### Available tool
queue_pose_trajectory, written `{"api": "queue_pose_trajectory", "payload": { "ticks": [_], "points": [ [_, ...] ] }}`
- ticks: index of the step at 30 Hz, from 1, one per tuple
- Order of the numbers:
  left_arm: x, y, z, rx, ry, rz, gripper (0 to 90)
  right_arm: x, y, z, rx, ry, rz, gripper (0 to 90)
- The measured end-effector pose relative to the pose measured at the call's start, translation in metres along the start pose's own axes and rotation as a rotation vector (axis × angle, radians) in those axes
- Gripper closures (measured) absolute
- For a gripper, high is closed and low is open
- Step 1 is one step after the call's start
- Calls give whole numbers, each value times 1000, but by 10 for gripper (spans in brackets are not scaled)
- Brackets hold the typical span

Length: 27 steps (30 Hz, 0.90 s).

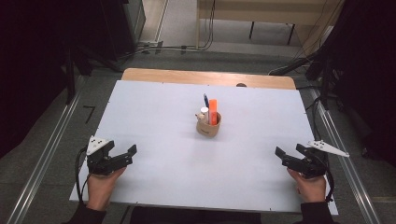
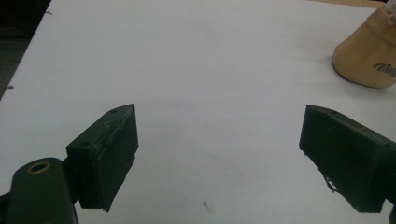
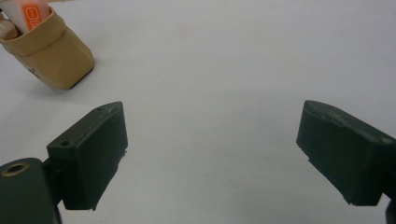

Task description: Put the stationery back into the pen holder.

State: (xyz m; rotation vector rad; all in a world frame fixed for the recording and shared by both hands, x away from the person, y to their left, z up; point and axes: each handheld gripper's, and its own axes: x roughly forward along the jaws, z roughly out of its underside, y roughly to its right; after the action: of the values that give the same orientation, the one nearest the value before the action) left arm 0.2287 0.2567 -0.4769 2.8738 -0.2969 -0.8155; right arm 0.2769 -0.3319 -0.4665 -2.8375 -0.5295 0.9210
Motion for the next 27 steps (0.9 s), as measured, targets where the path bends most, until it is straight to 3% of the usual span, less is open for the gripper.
{"api": "queue_pose_trajectory", "payload": {
  "ticks": [10,27],
  "points": [
    [-4,-5,0,-12,7,-8,123,-6,9,2,19,6,20,71],
    [-13,-4,6,1,-2,24,104,-15,20,6,44,21,49,71]
  ]
}}
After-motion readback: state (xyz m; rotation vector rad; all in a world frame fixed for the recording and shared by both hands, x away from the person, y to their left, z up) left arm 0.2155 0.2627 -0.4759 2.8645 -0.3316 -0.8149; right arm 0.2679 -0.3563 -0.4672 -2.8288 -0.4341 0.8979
